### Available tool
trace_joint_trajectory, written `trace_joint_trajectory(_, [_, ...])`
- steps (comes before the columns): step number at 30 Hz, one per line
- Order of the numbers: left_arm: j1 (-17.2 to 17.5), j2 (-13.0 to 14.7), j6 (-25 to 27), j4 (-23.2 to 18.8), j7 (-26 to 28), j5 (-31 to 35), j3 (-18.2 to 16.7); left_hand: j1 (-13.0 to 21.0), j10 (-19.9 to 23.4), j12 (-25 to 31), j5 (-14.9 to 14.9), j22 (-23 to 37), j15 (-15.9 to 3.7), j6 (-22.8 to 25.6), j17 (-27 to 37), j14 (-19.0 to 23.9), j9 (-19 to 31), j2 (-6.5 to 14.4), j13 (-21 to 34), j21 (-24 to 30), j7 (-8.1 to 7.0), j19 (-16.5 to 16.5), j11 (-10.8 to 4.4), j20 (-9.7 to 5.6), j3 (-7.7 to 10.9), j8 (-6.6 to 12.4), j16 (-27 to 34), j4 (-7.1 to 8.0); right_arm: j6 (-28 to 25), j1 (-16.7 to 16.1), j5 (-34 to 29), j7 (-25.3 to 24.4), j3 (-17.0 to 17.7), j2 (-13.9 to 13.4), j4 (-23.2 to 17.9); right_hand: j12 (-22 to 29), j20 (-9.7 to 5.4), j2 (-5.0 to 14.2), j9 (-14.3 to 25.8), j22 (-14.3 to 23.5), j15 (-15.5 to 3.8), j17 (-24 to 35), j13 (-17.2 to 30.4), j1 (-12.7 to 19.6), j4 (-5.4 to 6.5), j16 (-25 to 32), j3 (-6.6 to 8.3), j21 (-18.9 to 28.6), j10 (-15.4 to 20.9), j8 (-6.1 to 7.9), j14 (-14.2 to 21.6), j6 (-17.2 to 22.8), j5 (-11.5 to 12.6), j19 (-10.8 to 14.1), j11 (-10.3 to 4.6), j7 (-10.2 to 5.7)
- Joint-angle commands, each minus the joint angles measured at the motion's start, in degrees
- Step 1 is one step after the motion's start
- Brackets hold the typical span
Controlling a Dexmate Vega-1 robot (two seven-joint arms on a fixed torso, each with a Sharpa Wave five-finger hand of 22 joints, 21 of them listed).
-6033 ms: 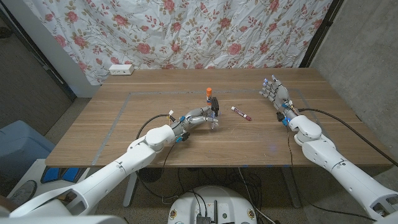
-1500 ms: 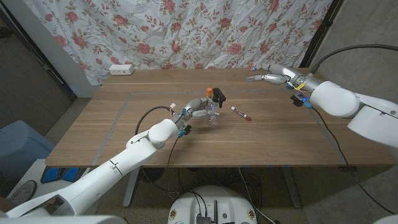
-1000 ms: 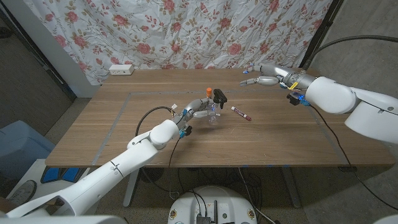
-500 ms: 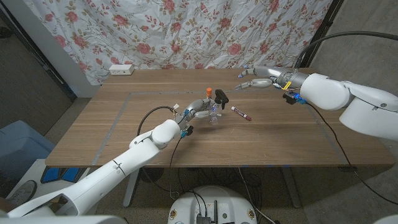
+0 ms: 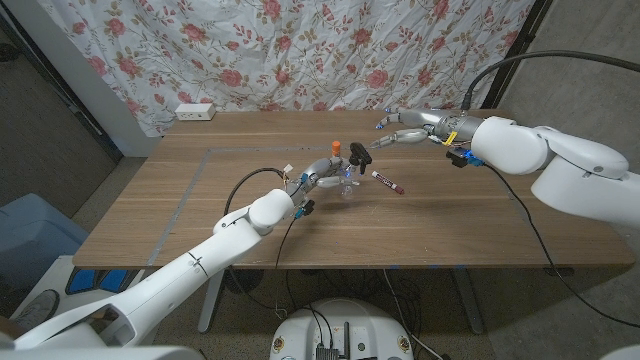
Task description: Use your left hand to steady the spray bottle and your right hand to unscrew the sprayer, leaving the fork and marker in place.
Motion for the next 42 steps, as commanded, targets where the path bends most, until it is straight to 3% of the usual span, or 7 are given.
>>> trace_joint_trajectory(1, [-1.3,-0.7,0.2,1.2,-0.7,0.1,0.6,0.8,1.2,0.1,0.4,0.1,-5.77,1.0,0.1,0.1,0.1,1.3,0.3,-0.1,1.18,0.7,-0.60,-1.91,-0.28,0.57,0.6,0.06,-3.3,5.4,-8.4,5.1,-6.8,3.7,0.0,0.5,0.25,-0.11,0.3,0.2,-0.04,0.2,0.2,-0.7,0.20,0.4,-0.04,0.4,0.3,0.42,-0.1,0.6,0.6,-0.3,0.43,0.24])
trace_joint_trajectory(4, [-1.5,-0.7,0.1,1.4,-1.0,0.0,0.6,0.8,1.3,0.1,0.4,0.1,-5.75,1.2,0.0,0.1,0.1,1.4,0.3,-0.1,1.08,0.7,-0.59,-1.95,-0.40,0.71,0.6,0.07,-4.4,7.1,-10.8,7.6,-8.7,4.6,0.2,0.5,0.18,-0.05,0.3,0.2,-0.05,0.2,0.2,-0.7,0.19,0.4,-0.01,0.5,0.2,0.36,0.0,0.5,0.6,-0.2,0.44,0.35])
trace_joint_trajectory(24, [-2.1,-0.8,-0.2,2.3,-1.5,-0.1,0.8,1.0,1.4,-0.2,0.5,0.1,-5.60,1.5,-0.1,0.0,-0.2,2.1,0.6,-0.2,1.19,0.6,-0.44,-1.78,-0.77,1.09,0.6,0.11,-7.6,10.0,-16.2,12.6,-13.0,9.7,1.9,0.8,0.01,0.31,0.5,0.2,-0.07,0.2,0.2,-0.6,0.14,0.8,0.14,0.9,0.6,0.44,0.5,0.7,0.6,0.3,0.35,0.66])
trace_joint_trajectory(42, [-2.0,-0.8,-0.6,2.5,-1.7,-0.1,1.0,1.0,1.6,-0.4,0.5,0.1,-5.47,1.9,-0.4,0.0,-0.4,2.4,0.9,-0.3,1.18,0.5,-0.38,-1.76,-0.99,1.45,0.4,0.10,-9.6,11.1,-19.8,15.2,-15.5,11.9,2.9,1.0,0.02,0.64,0.6,0.2,-0.10,0.3,0.2,-0.4,0.05,1.1,0.33,1.1,1.0,0.44,1.1,0.7,0.6,0.7,0.32,0.72])
